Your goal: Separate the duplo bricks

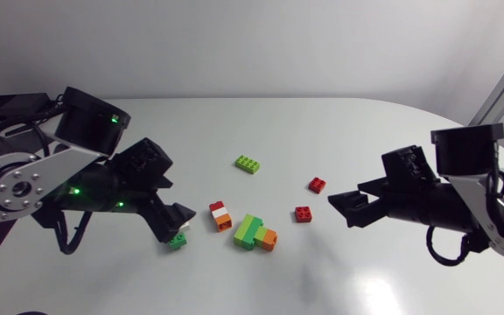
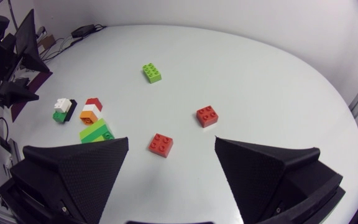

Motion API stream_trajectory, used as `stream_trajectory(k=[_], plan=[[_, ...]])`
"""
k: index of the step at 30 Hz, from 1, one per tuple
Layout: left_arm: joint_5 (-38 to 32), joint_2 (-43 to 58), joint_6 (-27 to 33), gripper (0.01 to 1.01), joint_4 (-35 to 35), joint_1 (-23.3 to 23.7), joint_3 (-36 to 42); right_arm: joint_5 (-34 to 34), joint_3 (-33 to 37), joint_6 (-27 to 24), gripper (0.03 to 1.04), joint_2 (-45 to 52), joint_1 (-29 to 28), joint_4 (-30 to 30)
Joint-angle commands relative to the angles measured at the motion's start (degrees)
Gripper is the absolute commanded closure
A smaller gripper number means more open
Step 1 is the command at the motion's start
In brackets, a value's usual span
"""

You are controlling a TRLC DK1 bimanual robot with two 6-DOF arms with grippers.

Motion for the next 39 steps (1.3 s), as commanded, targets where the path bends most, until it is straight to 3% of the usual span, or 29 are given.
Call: stream_trajectory(k=[1, 7, 11, 16, 21, 26, 39], plan=[[1.32, 3.40, 2.71, 0.051, -1.18, -2.11, 3.28, -2.14, 2.79, -0.50, 0.06, 3.70, 0.58, -1.21], [6.16, 8.49, 6.22, 0.054, -3.72, -2.81, 7.59, -6.00, 4.55, -2.79, 0.06, 6.95, 2.51, -3.14], [7.83, 11.57, 7.89, 0.056, -3.72, -2.99, 9.52, -1.70, 6.05, -6.56, 0.06, 8.01, 5.41, -6.92], [8.88, 14.38, 10.53, 0.056, -3.64, -3.69, 10.67, -2.05, 8.51, -8.76, 0.06, 10.29, 6.82, -9.29], [8.88, 16.05, 12.73, 0.057, -3.64, -4.31, 10.67, -7.32, 11.41, -9.99, 0.06, 15.57, 6.91, -10.79], [8.88, 17.19, 13.78, 0.057, -3.64, -4.22, 10.58, -6.97, 15.01, -19.75, 0.06, 19.70, 9.63, -16.41], [8.88, 18.51, 15.45, 0.057, -3.46, -4.31, 10.67, -4.69, 20.72, -21.77, 0.07, 30.07, 13.50, -21.77]])
